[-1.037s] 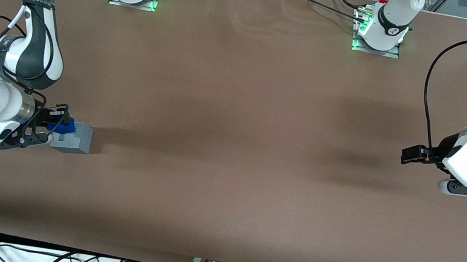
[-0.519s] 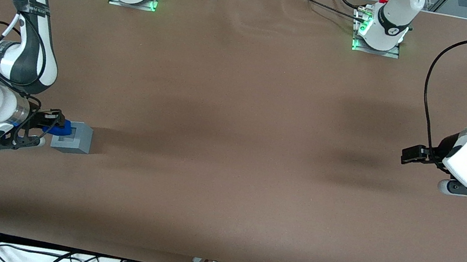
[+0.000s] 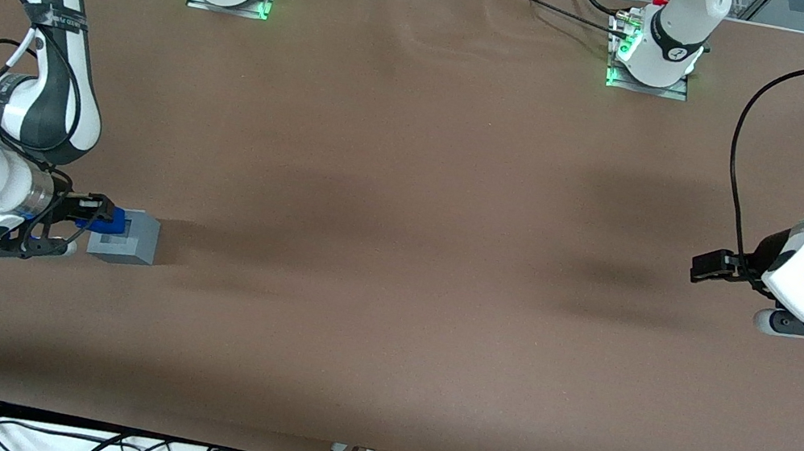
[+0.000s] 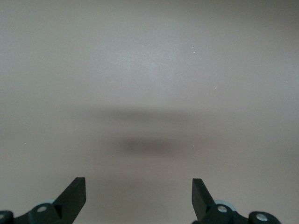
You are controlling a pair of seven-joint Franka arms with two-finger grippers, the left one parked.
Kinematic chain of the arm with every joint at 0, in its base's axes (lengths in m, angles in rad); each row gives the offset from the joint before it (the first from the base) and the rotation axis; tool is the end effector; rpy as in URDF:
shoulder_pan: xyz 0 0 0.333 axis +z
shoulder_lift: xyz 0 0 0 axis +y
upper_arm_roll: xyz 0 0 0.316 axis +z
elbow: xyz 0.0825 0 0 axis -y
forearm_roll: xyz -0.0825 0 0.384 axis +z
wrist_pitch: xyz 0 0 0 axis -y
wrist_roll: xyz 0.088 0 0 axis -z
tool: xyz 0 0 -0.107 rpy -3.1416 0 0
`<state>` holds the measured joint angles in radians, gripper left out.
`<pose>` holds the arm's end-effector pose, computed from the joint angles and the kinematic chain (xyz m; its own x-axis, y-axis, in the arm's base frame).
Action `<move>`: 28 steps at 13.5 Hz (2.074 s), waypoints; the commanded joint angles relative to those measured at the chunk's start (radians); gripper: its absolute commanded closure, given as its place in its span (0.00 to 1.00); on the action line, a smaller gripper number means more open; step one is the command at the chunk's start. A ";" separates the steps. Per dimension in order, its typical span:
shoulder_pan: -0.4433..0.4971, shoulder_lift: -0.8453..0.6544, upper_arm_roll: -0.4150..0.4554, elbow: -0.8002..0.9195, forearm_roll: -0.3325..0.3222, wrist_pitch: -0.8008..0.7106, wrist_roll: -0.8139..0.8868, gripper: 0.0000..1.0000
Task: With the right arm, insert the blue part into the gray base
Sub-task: 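Lower the blue part into the gray base's opening, then open the right gripper and raise it away from the base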
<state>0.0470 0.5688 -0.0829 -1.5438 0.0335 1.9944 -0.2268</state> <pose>0.6859 -0.0146 0.3119 0.9760 0.1840 -0.1164 0.1841 -0.9829 -0.0106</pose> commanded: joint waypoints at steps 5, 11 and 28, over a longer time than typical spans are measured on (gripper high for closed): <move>0.004 0.034 0.008 0.030 0.019 0.004 0.043 0.66; 0.007 0.055 0.012 0.053 0.017 0.006 0.060 0.66; 0.013 0.054 0.012 0.096 0.034 0.038 0.064 0.00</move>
<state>0.0576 0.6374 -0.0732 -1.4708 0.0483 2.0409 -0.1762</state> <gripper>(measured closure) 0.361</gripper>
